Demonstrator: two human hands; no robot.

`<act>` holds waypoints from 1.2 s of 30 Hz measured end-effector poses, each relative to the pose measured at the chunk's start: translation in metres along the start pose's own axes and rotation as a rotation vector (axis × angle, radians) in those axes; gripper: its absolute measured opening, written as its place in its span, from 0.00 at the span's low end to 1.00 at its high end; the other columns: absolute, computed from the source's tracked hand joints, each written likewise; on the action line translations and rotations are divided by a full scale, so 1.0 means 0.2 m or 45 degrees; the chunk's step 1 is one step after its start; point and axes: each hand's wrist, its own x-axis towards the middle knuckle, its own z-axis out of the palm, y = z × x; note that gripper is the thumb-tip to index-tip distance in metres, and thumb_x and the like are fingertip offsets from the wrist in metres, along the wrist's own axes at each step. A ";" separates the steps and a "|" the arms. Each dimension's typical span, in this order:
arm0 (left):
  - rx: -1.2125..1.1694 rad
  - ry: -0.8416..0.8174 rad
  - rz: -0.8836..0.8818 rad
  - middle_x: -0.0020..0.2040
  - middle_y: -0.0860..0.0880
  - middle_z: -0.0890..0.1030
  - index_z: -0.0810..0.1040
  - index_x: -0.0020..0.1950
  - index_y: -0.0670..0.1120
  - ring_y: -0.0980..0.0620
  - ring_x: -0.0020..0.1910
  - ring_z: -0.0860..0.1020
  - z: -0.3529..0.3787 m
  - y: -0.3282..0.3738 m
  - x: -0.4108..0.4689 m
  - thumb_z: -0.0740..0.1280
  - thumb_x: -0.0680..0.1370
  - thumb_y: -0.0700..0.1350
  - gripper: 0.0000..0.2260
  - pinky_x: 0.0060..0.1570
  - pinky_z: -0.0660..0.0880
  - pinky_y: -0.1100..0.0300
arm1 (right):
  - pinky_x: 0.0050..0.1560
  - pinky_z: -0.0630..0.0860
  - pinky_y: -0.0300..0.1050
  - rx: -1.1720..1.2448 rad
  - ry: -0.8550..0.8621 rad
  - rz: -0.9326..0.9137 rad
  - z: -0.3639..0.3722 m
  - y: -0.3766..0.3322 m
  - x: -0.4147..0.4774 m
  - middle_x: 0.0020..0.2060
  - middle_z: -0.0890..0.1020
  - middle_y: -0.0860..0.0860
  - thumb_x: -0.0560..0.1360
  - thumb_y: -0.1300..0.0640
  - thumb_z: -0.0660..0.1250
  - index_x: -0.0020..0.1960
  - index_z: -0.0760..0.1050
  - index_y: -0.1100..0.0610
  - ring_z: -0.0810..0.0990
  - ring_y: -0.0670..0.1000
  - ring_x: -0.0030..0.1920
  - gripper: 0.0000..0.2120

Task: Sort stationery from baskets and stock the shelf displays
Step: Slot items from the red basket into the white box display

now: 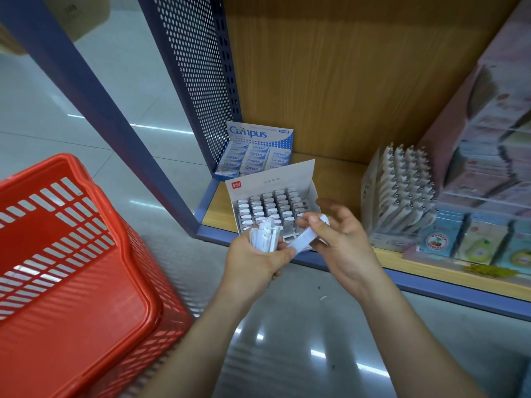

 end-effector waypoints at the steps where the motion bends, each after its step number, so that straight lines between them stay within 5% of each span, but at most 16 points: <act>1: 0.009 0.038 0.015 0.29 0.51 0.77 0.77 0.41 0.40 0.55 0.22 0.68 0.00 0.00 0.01 0.75 0.69 0.32 0.08 0.23 0.67 0.65 | 0.41 0.78 0.37 -0.172 0.028 -0.024 -0.02 -0.01 0.01 0.41 0.84 0.51 0.75 0.65 0.68 0.53 0.75 0.56 0.82 0.47 0.40 0.09; 5: 0.056 0.106 0.039 0.29 0.52 0.77 0.77 0.39 0.42 0.57 0.22 0.68 0.00 -0.01 0.03 0.74 0.69 0.31 0.10 0.23 0.66 0.67 | 0.30 0.72 0.33 -0.335 0.046 -0.041 -0.09 -0.02 0.04 0.31 0.82 0.47 0.72 0.66 0.72 0.45 0.79 0.58 0.77 0.42 0.30 0.05; 8: 0.150 0.145 0.038 0.30 0.54 0.78 0.78 0.38 0.46 0.55 0.26 0.71 -0.01 -0.04 0.05 0.76 0.68 0.35 0.10 0.27 0.69 0.63 | 0.35 0.77 0.35 -0.392 0.029 -0.095 -0.10 -0.02 0.06 0.32 0.82 0.50 0.72 0.69 0.71 0.45 0.80 0.59 0.79 0.45 0.32 0.07; 12: 0.460 0.374 0.144 0.34 0.54 0.80 0.77 0.40 0.49 0.52 0.34 0.76 -0.07 -0.03 0.09 0.77 0.68 0.46 0.09 0.38 0.75 0.56 | 0.46 0.79 0.38 -0.852 0.127 -0.369 -0.12 -0.01 0.11 0.40 0.84 0.48 0.73 0.66 0.71 0.46 0.81 0.53 0.81 0.46 0.40 0.08; 16: 0.587 0.531 0.198 0.38 0.57 0.80 0.76 0.45 0.54 0.51 0.40 0.79 -0.15 0.00 0.11 0.76 0.70 0.49 0.10 0.42 0.75 0.58 | 0.47 0.74 0.31 -1.181 0.078 -0.570 -0.12 0.08 0.13 0.41 0.83 0.43 0.74 0.64 0.71 0.51 0.83 0.56 0.79 0.38 0.41 0.07; 19: 0.664 0.519 0.192 0.38 0.58 0.80 0.77 0.48 0.55 0.51 0.41 0.79 -0.16 -0.01 0.12 0.75 0.70 0.51 0.11 0.43 0.76 0.57 | 0.49 0.74 0.31 -1.329 0.048 -0.783 -0.12 0.12 0.12 0.44 0.83 0.46 0.74 0.66 0.71 0.52 0.83 0.59 0.79 0.41 0.45 0.08; 26: 0.732 0.422 0.294 0.34 0.60 0.76 0.75 0.47 0.54 0.52 0.39 0.77 -0.09 0.01 0.11 0.74 0.71 0.50 0.10 0.39 0.71 0.60 | 0.50 0.81 0.49 -1.592 -0.088 -1.078 -0.09 0.13 0.17 0.46 0.85 0.56 0.72 0.65 0.68 0.50 0.83 0.62 0.84 0.57 0.46 0.09; 30: 0.706 0.402 0.319 0.37 0.58 0.80 0.76 0.48 0.53 0.50 0.42 0.78 -0.07 0.03 0.12 0.75 0.71 0.49 0.10 0.43 0.74 0.59 | 0.44 0.82 0.50 -1.699 -0.107 -1.131 -0.08 0.14 0.18 0.43 0.85 0.56 0.65 0.72 0.74 0.48 0.84 0.62 0.84 0.58 0.43 0.13; 36: 0.647 0.374 0.305 0.40 0.56 0.81 0.77 0.50 0.52 0.51 0.42 0.78 -0.06 0.02 0.12 0.75 0.71 0.49 0.11 0.44 0.75 0.59 | 0.40 0.75 0.39 -1.630 -0.034 -1.071 -0.06 0.21 0.14 0.43 0.77 0.54 0.73 0.60 0.67 0.47 0.83 0.61 0.77 0.51 0.39 0.08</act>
